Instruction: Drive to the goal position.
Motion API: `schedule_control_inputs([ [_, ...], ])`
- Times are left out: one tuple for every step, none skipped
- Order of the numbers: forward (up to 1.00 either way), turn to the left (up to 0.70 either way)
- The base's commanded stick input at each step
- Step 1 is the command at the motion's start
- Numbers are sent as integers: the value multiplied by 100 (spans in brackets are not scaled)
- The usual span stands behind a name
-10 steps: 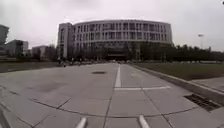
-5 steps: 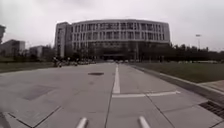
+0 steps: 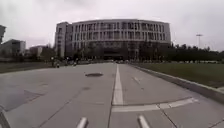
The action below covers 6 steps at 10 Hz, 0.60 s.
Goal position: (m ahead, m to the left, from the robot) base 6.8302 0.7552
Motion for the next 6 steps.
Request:
schedule_control_inputs([
  [100,-2],
  [100,-2],
  [100,-2],
  [100,-2],
  [100,-2],
  [100,-2],
])
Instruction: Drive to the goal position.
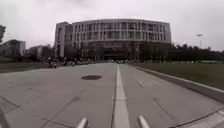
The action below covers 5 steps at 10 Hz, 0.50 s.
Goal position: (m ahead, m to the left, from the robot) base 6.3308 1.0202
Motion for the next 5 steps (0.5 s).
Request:
schedule_control_inputs([
  [100,-2],
  [100,-2],
  [100,-2],
  [100,-2],
  [100,-2],
])
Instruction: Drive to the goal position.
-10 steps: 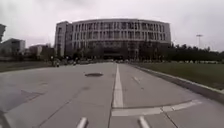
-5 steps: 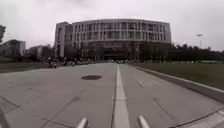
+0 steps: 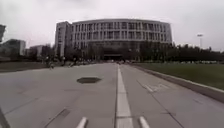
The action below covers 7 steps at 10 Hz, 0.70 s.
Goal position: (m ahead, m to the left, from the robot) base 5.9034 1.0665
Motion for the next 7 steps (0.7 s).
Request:
schedule_control_inputs([
  [100,-2],
  [100,-2],
  [100,-2],
  [100,-2],
  [100,-2],
  [100,-2],
  [100,-2],
])
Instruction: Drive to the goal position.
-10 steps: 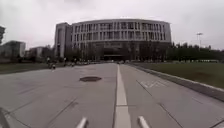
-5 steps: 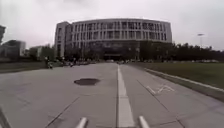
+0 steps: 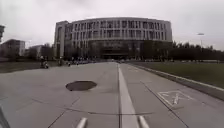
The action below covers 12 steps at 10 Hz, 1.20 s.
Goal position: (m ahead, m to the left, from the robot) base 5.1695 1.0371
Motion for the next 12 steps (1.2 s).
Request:
schedule_control_inputs([
  [100,-2],
  [100,-2],
  [100,-2],
  [100,-2],
  [100,-2],
  [100,-2],
  [100,-2],
  [100,-2],
  [100,-2],
  [100,-2],
  [100,-2],
  [100,-2],
])
